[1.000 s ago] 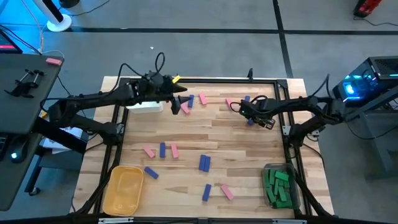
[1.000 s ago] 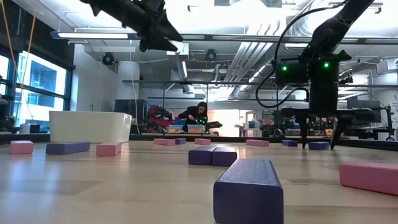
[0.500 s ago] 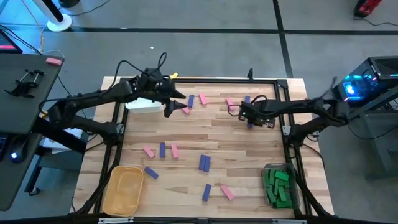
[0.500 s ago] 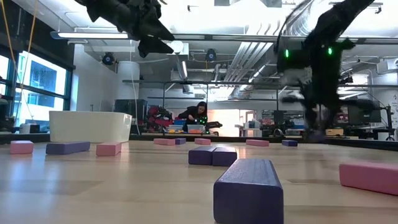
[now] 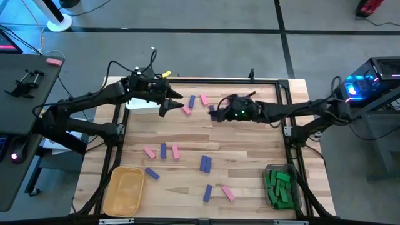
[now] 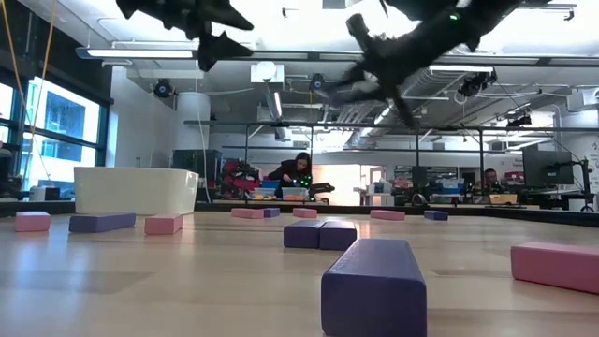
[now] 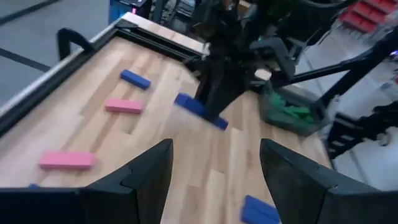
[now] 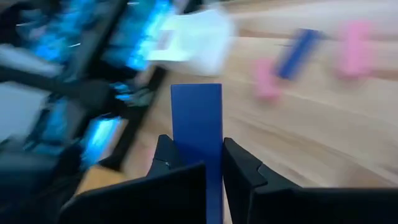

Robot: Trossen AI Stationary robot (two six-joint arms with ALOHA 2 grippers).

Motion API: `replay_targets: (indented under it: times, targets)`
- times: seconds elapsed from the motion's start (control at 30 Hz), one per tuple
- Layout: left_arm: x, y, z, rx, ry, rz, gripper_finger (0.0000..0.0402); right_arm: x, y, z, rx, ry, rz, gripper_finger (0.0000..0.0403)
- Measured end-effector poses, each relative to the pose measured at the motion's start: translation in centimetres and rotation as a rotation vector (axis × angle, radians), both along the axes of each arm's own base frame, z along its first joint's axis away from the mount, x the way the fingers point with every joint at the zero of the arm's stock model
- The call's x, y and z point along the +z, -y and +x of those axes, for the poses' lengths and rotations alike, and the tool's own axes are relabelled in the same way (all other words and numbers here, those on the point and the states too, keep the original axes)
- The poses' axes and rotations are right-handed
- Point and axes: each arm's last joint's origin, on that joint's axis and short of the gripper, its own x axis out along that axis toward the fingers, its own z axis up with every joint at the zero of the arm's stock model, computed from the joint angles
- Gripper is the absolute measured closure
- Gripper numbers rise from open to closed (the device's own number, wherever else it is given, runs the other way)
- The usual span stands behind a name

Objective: Sort blocks
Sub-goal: Put the purple block into the yellow bin

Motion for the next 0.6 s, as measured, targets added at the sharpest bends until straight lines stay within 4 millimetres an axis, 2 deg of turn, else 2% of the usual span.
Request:
replay_targets:
  times: [0.2, 0.37, 0.47, 0.6]
  targets:
    - [-0.2, 2.4, 0.8, -0.036, -0.009, -0.088, 0.0174, 0.7, -2.2, 4.4, 0.359, 0.057, -0.055, 0.0400]
    - [-2.8, 6.5, 1.3, -0.086, -0.115, -0.093, 0.0174, 0.6, -4.7, 7.5, 0.607, 0.062, -0.034, 0.0400]
    - [-4.1, 8.9, 1.2, -0.131, -0.176, -0.057, 0.0174, 0.2, -6.4, 8.4, 0.674, 0.023, -0.006, 0.0400]
    - [-5.3, 11.7, 0.5, -0.249, -0.273, 0.051, 0.0174, -0.1, -8.5, 8.6, 0.716, -0.001, 0.064, 0.0400]
